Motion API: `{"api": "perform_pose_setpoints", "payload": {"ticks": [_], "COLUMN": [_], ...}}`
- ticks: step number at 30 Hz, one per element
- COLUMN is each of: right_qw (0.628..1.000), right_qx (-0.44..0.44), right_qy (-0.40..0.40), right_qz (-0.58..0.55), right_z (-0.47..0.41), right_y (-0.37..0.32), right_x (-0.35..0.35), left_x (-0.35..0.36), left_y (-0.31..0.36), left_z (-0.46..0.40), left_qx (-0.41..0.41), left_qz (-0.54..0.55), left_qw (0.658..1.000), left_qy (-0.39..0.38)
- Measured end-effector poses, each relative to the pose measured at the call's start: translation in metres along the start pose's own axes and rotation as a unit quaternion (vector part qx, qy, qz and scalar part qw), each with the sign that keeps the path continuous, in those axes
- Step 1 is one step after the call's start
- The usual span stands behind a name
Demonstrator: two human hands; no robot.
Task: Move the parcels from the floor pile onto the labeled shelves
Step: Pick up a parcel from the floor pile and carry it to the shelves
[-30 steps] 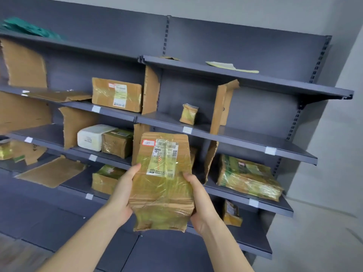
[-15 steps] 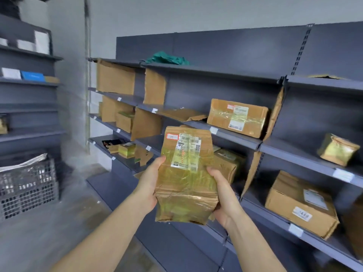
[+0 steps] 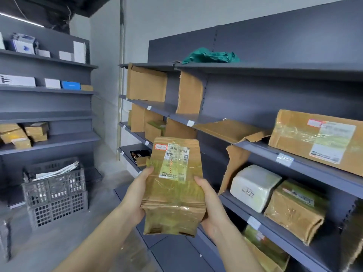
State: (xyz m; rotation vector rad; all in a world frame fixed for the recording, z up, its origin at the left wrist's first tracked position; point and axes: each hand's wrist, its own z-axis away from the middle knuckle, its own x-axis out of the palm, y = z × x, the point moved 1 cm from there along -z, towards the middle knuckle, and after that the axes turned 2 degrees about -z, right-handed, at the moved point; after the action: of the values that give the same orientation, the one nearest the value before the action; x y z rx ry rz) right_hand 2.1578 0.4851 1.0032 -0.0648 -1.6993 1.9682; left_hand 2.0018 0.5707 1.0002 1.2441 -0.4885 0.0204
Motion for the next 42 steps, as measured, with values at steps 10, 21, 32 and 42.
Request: {"api": "perform_pose_setpoints", "payload": {"ticks": [10,21,32,42], "right_qw": [0.999,0.995,0.965,0.939], "right_qx": [0.029,0.015,-0.081,-0.112], "right_qy": [-0.014,0.071,0.196,0.223], "right_qz": [-0.03,-0.073,-0.157,-0.238], "right_z": [-0.143,-0.26,-0.311,-0.343], "right_y": [-0.007,0.013,0.004,0.013], "right_x": [0.053,0.13,0.126,0.126], "left_x": [-0.036,-0.081,-0.034,-0.041], "left_y": [0.037,0.088,0.089,0.065], "left_z": [-0.149,-0.301,-0.411,-0.473], "left_qx": [-0.006,-0.081,-0.169,-0.145], "left_qz": [-0.002,-0.04,-0.126,-0.066], "left_qw": [1.0,0.991,0.958,0.964], "left_qy": [0.0,-0.101,-0.195,-0.212]}}
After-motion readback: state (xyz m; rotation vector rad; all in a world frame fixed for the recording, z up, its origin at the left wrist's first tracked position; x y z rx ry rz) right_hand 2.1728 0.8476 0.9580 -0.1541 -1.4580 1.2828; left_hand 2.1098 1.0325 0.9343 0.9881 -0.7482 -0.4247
